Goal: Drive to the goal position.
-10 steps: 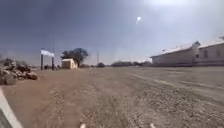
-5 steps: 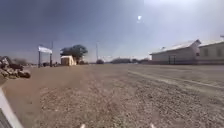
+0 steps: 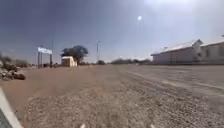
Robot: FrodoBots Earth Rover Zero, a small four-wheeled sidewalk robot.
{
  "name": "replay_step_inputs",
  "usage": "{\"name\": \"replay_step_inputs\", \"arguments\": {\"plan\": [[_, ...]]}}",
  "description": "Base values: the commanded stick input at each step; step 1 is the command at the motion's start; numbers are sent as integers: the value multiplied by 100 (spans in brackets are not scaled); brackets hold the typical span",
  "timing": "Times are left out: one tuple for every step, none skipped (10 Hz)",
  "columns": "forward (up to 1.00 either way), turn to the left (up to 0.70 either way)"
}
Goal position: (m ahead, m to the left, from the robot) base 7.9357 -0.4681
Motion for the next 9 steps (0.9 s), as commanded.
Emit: {"name": "replay_step_inputs", "arguments": {"plan": [[70,0],[70,0],[70,0],[70,0],[70,0],[70,0],[70,0],[70,0],[70,0]]}}
